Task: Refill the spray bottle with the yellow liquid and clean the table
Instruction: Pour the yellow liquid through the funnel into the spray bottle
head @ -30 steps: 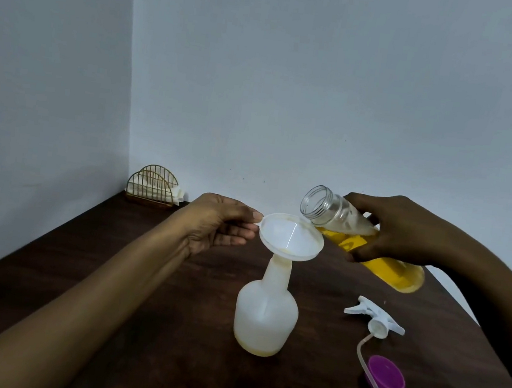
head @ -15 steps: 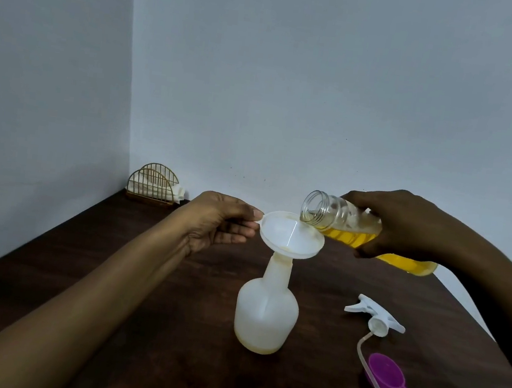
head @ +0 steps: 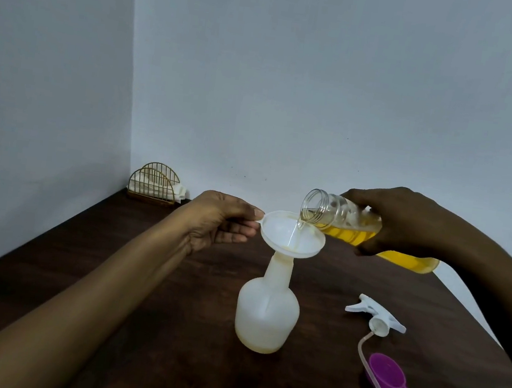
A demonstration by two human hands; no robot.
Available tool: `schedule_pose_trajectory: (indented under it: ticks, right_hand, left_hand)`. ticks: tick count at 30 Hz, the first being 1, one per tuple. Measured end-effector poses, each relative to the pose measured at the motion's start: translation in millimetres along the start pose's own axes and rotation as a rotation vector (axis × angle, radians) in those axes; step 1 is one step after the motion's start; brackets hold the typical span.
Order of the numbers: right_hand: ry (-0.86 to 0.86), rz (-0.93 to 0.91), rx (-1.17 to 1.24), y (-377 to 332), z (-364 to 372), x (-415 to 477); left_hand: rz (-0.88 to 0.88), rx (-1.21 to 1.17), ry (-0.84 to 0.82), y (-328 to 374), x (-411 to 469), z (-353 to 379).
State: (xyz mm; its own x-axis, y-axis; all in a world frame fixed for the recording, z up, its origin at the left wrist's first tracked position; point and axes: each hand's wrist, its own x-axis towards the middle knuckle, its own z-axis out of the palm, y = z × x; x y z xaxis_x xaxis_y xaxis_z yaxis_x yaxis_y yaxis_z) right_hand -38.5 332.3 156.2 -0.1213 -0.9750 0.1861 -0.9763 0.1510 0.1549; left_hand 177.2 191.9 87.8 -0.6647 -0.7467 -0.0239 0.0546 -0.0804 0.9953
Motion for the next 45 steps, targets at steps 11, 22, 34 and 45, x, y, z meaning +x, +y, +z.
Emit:
schedule_pose_trajectory:
  ticks: [11,22,34,45]
  right_hand:
    - [-0.011,-0.003,-0.011,2.5,-0.5,1.9]
    - [-0.015,0.004,-0.006,1.2,-2.1,0.9]
    - [-0.021,-0.002,-0.014,-0.8,-3.2,1.6]
    - [-0.028,-0.005,-0.011,-1.4,-3.0,3.0]
  left_hand:
    - [0.004,-0.003,-0.003,0.3,-1.2,0.7]
    - [-0.003,-0.004,-0.004,0.7,-0.6,1.0]
    - [-0.001,-0.005,0.005,0.4,-0.1,0.7]
    - [-0.004,-0.011,0.005,0.1,0.5,0.6]
